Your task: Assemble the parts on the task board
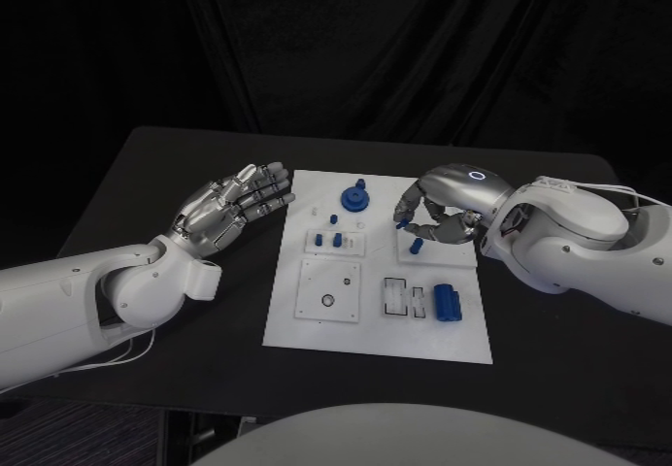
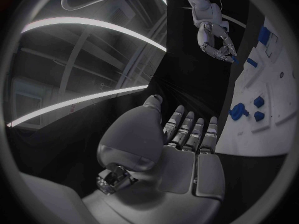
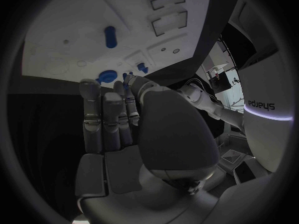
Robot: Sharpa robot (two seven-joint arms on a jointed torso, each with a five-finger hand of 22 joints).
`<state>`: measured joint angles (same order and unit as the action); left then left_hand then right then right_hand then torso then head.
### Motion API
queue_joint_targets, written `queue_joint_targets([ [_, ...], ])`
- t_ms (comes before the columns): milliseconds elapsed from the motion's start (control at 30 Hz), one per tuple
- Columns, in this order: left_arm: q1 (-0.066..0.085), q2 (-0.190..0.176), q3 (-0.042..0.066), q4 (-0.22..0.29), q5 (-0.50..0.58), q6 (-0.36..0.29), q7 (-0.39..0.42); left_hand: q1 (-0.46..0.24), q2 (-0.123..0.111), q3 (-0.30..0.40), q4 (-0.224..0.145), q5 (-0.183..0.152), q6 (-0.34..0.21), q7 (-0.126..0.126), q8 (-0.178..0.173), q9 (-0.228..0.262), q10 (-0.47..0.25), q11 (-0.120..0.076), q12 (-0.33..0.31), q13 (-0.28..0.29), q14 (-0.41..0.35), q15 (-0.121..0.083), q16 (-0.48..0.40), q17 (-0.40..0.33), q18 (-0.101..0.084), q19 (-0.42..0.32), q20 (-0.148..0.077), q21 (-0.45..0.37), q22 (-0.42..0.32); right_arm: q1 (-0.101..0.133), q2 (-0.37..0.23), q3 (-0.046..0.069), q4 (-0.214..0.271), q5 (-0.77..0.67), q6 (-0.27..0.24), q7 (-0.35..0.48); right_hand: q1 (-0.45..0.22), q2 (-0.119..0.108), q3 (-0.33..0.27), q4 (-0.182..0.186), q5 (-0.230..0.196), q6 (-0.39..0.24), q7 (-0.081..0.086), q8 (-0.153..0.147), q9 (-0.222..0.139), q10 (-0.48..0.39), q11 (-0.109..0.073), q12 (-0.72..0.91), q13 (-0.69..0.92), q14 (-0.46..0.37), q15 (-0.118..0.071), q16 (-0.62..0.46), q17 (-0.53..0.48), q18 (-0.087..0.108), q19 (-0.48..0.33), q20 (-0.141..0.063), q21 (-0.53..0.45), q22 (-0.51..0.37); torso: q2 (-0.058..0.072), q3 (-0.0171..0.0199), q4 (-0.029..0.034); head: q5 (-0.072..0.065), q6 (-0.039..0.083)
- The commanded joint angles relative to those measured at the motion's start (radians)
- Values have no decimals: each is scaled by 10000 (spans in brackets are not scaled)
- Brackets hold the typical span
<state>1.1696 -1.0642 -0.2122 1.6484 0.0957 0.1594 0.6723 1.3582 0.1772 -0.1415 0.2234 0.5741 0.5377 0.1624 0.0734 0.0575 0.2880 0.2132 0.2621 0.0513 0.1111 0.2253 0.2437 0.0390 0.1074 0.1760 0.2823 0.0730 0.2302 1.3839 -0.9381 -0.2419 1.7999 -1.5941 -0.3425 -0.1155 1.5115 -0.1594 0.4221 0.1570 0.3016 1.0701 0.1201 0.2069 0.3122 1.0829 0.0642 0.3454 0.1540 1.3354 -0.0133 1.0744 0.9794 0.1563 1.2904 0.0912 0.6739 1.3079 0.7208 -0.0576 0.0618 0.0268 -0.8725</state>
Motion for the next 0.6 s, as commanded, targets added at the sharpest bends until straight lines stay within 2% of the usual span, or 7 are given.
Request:
queue_joint_targets([
  [33, -22, 27, 7, -4, 3, 149, 25, 125, 10, -6, -70, 57, -56, 627, 20, -12, -60, 12, -30, -10, 15, 63, 58, 10, 190, 11, 81, 60, 21, -4, 175, -12, 174, -345, 100, -58, -102, 31, -37, -5, 15, -12, -9, 70, 27, 56, -11, -42, -9, 26, 6, 25, -11, -70, 47, -3, -4, 589, 1, 1, -5, 66, -2],
  [200, -25, 45, 7, -5, 5, 144, 0, 126, 13, -4, -73, 59, -52, 630, 21, -11, -60, 17, -27, -9, 16, 67, 63, 11, 192, 38, 85, 74, 53, -154, 636, -46, 205, -724, 608, -190, -94, 33, -30, -22, 56, -45, 2, 49, 41, 30, 2, -84, -15, 23, 11, 12, -18, -66, 42, -3, -54, 580, 0, -2, 8, 172, -2],
  [367, -28, 49, 7, 6, 14, 128, -27, 126, 17, -3, -75, 61, -40, 634, 23, -9, -53, 22, -17, -6, 23, 70, 78, 13, 193, 52, 89, 83, 69, -376, 985, -57, 25, -935, 1154, -333, -44, 53, -6, -77, 67, -83, 20, 26, 63, -5, 18, -139, -22, -30, 22, -80, -107, -53, 8, -1, -168, 561, 3, 0, 11, 268, -2],
  [600, -37, 87, 7, -20, 23, 144, -52, 126, 22, -1, -77, 61, -37, 641, 26, -8, -52, 33, -12, -4, 26, 78, 87, 15, 195, 81, 96, 100, 96, -648, 1320, -59, -190, -1157, 1316, -427, -31, 63, -2, -113, 79, -111, 42, 8, 88, -33, 40, -187, -26, -22, 36, -54, -64, -59, 12, 5, -163, 571, -9, -21, 2, 406, -2],
])
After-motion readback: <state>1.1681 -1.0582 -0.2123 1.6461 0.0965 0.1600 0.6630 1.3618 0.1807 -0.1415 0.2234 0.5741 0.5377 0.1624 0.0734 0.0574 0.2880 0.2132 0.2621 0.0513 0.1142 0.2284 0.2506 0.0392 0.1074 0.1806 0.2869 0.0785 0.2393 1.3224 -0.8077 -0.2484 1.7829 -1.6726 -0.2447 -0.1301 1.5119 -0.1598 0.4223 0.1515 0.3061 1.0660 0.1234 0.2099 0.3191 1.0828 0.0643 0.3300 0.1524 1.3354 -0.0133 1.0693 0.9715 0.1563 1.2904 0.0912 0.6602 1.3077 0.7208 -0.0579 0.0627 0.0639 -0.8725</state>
